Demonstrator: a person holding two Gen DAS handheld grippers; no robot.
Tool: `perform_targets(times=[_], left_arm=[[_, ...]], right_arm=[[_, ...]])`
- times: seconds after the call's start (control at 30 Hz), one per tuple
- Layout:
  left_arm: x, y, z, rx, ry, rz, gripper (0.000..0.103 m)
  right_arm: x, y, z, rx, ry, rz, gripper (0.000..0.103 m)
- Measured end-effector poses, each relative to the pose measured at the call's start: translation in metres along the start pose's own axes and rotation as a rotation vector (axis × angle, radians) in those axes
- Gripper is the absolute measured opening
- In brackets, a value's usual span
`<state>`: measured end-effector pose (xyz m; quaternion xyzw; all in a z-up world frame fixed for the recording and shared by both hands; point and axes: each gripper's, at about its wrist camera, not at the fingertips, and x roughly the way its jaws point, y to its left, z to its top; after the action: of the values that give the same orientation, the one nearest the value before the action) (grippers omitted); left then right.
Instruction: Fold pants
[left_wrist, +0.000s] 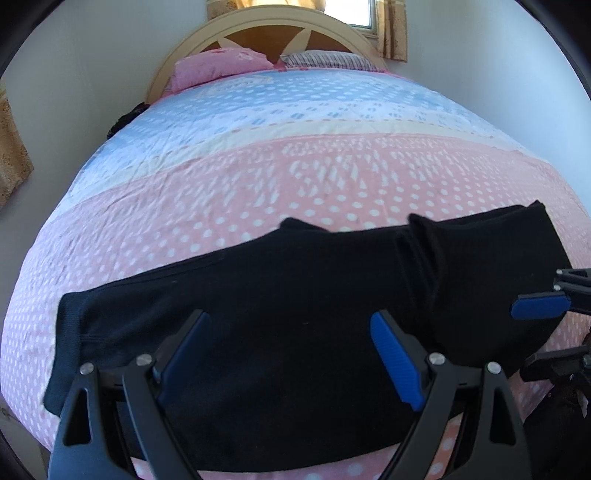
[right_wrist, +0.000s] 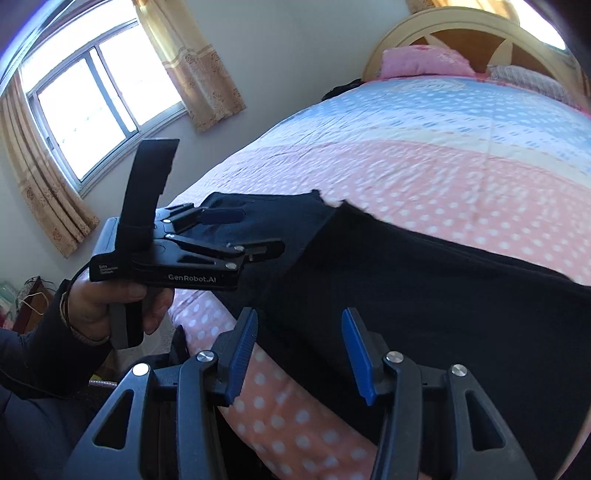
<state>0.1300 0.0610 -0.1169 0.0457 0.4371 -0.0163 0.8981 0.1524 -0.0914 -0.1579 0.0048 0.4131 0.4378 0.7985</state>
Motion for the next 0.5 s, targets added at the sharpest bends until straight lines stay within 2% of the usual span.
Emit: perform_targets(times=[0.07, 0.13, 0.23, 0.37, 0.43, 0.5], left_arm=[[-0.002, 0.021, -0.005, -0.007, 0.003, 0.045, 0.091], [-0.003, 0.044, -0.012, -0.021, 0.012, 0.101, 0.091], [-0.005, 0.088, -0.024, -0.081, 0.027, 0.204, 0.091], [-0.012, 0.140, -0.042, -0.173, 0.022, 0.289, 0.091], [-0.012, 0.160, -0.051, -0.215, 0.022, 0.296, 0.091], [-0.010, 0.178, -0.059, -0.275, 0.023, 0.265, 0.089]], right_arm=[[0.017, 0.004, 0.001, -0.011, 0.037, 0.028, 0.050], [0.033, 0.009, -0.004, -0.028, 0.085, 0.019, 0.050], [0.035, 0.012, -0.007, -0.052, 0.071, 0.003, 0.050], [0.018, 0.007, -0.006, -0.005, 0.016, 0.048, 0.050], [0.009, 0.006, -0.008, 0.002, -0.021, 0.049, 0.050], [0.002, 0.005, -0.008, 0.007, -0.045, 0.045, 0.050]])
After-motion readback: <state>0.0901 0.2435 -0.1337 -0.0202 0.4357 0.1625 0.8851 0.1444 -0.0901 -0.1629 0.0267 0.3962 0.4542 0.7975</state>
